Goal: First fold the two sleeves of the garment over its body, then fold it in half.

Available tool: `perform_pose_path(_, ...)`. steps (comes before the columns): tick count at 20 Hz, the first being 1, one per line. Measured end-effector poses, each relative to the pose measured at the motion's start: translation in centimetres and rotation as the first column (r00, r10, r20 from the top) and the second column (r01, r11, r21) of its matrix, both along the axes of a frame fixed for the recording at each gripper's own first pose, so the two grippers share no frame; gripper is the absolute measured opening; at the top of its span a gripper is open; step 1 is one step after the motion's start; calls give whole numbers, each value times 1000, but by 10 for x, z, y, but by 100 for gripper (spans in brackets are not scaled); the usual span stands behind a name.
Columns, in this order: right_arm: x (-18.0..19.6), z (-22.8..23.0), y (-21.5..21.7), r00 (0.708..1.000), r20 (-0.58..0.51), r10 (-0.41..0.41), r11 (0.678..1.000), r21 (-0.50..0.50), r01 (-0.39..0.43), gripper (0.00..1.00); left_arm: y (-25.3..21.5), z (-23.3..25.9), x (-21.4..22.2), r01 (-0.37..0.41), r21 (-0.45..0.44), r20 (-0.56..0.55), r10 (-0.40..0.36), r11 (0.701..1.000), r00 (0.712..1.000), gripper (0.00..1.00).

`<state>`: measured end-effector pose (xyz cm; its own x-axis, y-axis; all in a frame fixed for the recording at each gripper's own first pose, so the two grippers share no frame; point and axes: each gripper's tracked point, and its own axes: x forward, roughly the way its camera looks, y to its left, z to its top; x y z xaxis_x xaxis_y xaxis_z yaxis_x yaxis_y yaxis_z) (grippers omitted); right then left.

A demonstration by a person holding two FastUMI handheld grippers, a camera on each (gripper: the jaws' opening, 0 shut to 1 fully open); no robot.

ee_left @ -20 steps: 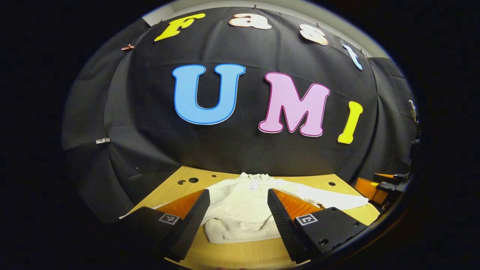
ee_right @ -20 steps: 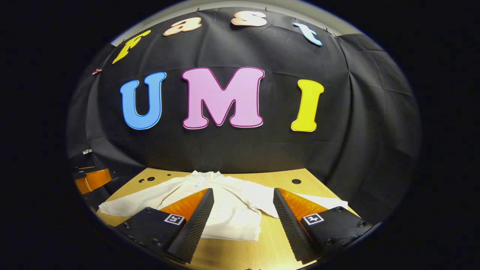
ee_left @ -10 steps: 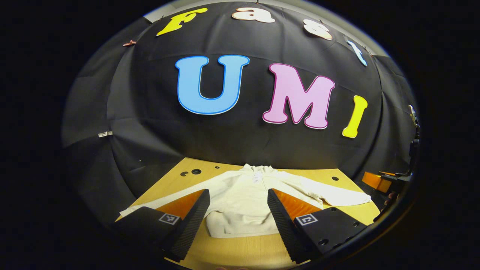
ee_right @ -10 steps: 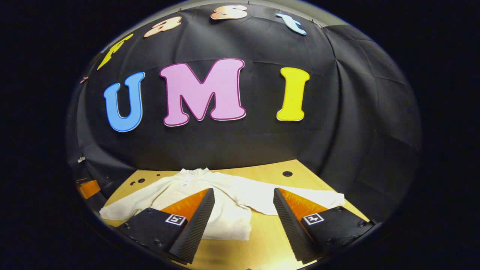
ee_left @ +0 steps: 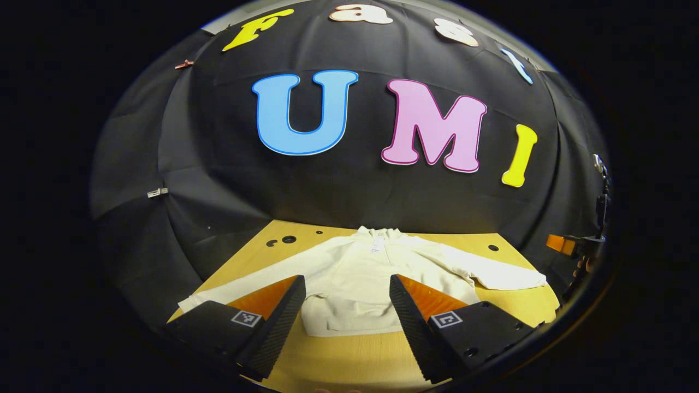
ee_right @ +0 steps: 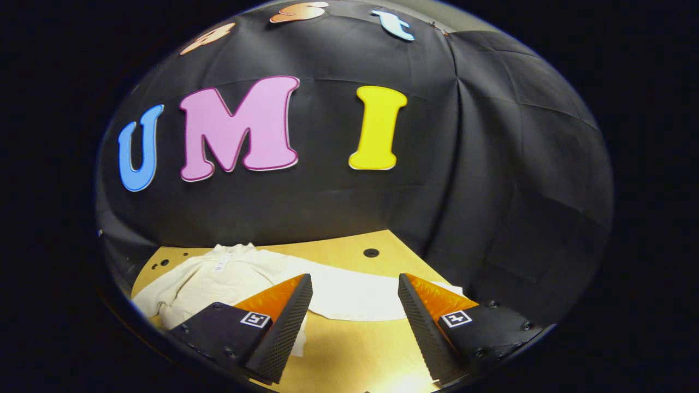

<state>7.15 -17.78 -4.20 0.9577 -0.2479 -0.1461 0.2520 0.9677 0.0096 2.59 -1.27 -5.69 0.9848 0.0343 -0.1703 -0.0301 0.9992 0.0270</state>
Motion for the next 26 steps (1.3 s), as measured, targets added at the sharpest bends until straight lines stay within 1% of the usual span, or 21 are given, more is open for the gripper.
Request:
perform_pose_path(6, 22, -34, -81, 991, -76, -108, 994, 10, 109, 97, -16, -6, 3, -27, 2, -7, 27, 1000, 1000, 96)
perform_pose_path(11, 45, -74, -136, 972, -156, -173, 983, 33, 180, 97, -28, -18, 7, -47, 5, -27, 47, 999, 999, 96)
perform_pose_path(15, 62, -113, -171, 950, -229, -210, 974, 29, 223, 97, -38, -18, 11, -59, 2, -30, 59, 998, 998, 96)
perform_pose_path(17, 72, -131, -185, 940, -260, -218, 971, 43, 237, 97, -43, -17, 12, -56, 2, -26, 56, 998, 998, 96)
perform_pose_path(21, 85, -163, -211, 914, -327, -239, 963, 43, 267, 98, -49, -29, 9, -51, 5, -64, 52, 999, 997, 96)
perform_pose_path(24, 89, -183, -228, 888, -377, -262, 945, 84, 315, 98, -48, -37, 2, -56, -4, -94, 55, 998, 994, 96)
perform_pose_path(26, 91, -196, -238, 869, -404, -287, 932, 92, 351, 98, -45, -42, -1, -67, -3, -110, 67, 998, 992, 96)
